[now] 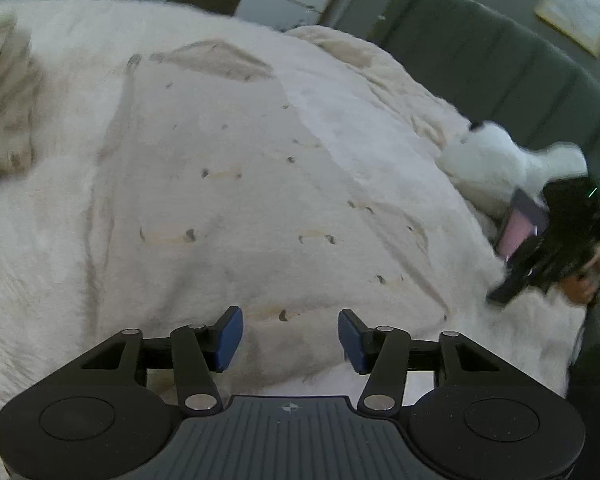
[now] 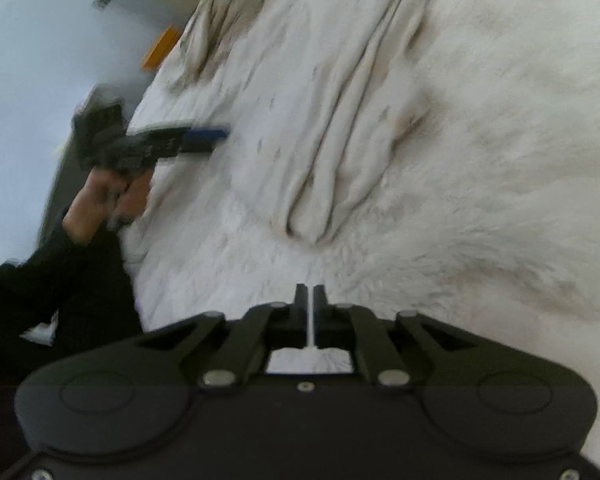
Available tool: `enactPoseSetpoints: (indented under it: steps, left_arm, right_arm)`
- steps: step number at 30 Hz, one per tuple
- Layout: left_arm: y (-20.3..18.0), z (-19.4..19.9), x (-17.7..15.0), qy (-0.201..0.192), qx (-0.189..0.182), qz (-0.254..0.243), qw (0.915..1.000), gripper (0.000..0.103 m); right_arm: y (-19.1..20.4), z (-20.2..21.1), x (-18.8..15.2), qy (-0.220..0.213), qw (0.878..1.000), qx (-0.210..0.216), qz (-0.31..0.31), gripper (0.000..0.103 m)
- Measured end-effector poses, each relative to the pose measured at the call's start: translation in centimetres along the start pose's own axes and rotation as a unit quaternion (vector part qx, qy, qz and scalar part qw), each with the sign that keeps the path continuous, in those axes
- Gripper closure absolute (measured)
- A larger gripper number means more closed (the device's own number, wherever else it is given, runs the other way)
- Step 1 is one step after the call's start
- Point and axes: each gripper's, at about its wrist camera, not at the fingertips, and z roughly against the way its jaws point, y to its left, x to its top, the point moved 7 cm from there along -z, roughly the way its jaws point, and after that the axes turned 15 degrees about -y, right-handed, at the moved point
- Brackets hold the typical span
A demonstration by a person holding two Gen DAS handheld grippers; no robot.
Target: Fold clothes
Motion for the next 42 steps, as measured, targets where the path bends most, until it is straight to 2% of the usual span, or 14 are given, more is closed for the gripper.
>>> enactPoseSetpoints:
  steps: [2, 4, 5, 6, 8, 11, 12, 15, 16, 19, 30, 38, 41, 42]
  left_arm:
    - [-0.5, 1.2, -0.4, 0.001, 0.018, -0.084, 0.9963, 0.048]
    - [-0.6, 1.9, -0.9, 0.007, 0.037, -0.147, 0.9885, 0.047]
    - [-0.6, 2.2, -1.4, 0.013, 0.049, -0.184, 0.9816, 0.047]
    - [-0.5, 2.3, -2.2, 0.024, 0.065, -0.229, 0.9709, 0.047]
    - [0.2, 2.8, -3.5, 0.041, 0.083, -0.279, 0.9559, 0.047]
    - [1.0, 3.5, -4.1, 0.041, 0.088, -0.283, 0.9541, 0.048]
    - [0.8, 3.5, -4.1, 0.037, 0.087, -0.286, 0.9535, 0.048]
    - [0.3, 3.5, -3.9, 0.025, 0.085, -0.294, 0.9516, 0.048]
    - [0.2, 3.5, -3.9, 0.021, 0.084, -0.297, 0.9509, 0.048]
    - [-0.3, 3.5, -3.7, 0.009, 0.081, -0.305, 0.9488, 0.048]
    - [-2.9, 2.4, -3.1, -0.019, 0.055, -0.324, 0.9443, 0.047]
    - [-3.2, 0.8, -3.4, -0.002, 0.057, -0.321, 0.9455, 0.046]
    - [-2.8, 0.5, -4.2, 0.014, 0.070, -0.339, 0.9383, 0.042]
    - [-2.6, 0.4, -4.4, 0.018, 0.076, -0.344, 0.9355, 0.040]
  right_arm:
    - [3.8, 0.9, -0.5, -0.052, 0.990, -0.060, 0.114, 0.045]
    - [7.0, 0.3, -1.1, -0.077, 0.973, -0.103, 0.190, 0.041]
    - [9.2, -0.5, -1.6, -0.093, 0.960, -0.131, 0.229, 0.041]
    - [10.6, -1.3, -1.9, -0.104, 0.954, -0.141, 0.244, 0.041]
    - [11.7, -2.2, -2.0, -0.115, 0.948, -0.143, 0.259, 0.039]
    - [13.6, -6.8, -3.1, -0.126, 0.933, -0.159, 0.297, 0.038]
    - [13.5, -9.1, -3.6, -0.122, 0.925, -0.181, 0.312, 0.038]
    - [12.5, -12.0, -5.1, -0.110, 0.915, -0.210, 0.327, 0.038]
    - [12.1, -12.6, -5.3, -0.108, 0.916, -0.222, 0.317, 0.038]
    - [11.2, -13.1, -5.9, -0.110, 0.922, -0.217, 0.302, 0.038]
    - [11.6, -13.4, -7.3, -0.112, 0.905, -0.237, 0.335, 0.036]
    - [11.3, -13.8, -7.0, -0.113, 0.902, -0.236, 0.345, 0.033]
    - [11.4, -14.0, -7.0, -0.112, 0.894, -0.240, 0.361, 0.032]
    - [11.5, -14.2, -7.0, -0.110, 0.887, -0.244, 0.376, 0.032]
